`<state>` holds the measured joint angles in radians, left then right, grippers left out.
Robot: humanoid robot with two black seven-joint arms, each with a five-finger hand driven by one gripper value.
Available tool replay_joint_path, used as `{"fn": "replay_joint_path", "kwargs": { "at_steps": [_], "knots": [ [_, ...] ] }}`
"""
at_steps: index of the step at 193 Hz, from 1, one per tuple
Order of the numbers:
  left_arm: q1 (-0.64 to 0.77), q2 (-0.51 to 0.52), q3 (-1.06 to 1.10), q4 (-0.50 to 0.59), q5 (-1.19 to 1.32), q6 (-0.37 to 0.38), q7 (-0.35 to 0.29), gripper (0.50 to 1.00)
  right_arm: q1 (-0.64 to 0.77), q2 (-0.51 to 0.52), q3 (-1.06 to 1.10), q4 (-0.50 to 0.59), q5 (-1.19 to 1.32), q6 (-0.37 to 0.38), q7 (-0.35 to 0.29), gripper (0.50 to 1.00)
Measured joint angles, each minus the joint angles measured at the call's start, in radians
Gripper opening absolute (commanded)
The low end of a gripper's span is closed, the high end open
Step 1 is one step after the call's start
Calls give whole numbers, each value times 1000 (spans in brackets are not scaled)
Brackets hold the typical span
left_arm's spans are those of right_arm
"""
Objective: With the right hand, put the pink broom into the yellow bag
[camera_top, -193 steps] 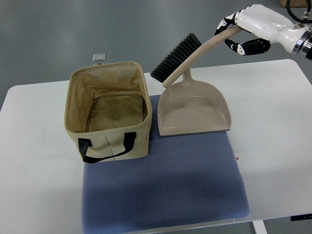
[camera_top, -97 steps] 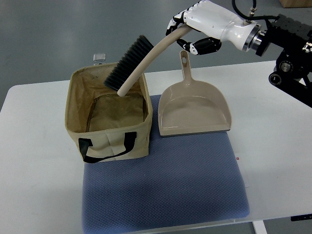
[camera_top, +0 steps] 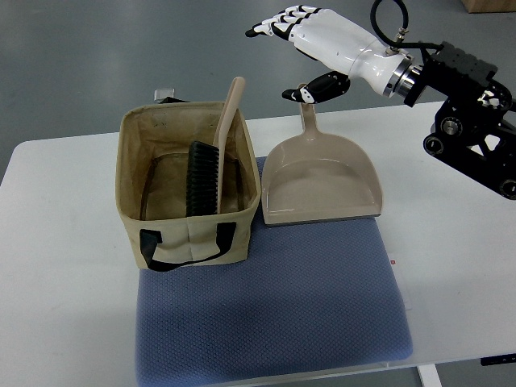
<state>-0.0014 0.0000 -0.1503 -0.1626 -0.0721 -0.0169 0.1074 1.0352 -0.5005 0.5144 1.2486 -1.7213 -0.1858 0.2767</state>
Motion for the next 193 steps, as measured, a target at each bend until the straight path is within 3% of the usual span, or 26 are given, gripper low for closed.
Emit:
{"fn": "replay_joint_path", "kwargs": {
  "at_steps": [43,126,159,193],
  "knots": [
    [0,0,0,0,0,0,0,1000,-63,-6,93,-21,172,-1,-8,858],
    [0,0,0,0,0,0,0,1000,-335,7,299,-42,1012,23,-18,881],
    [1,0,0,0,0,0,0,1000,-439,53,431,-56,1181,100,-28,883],
    [0,0,0,0,0,0,0,1000,-542,156,613,-59,1203,210,-111,893]
  ]
}}
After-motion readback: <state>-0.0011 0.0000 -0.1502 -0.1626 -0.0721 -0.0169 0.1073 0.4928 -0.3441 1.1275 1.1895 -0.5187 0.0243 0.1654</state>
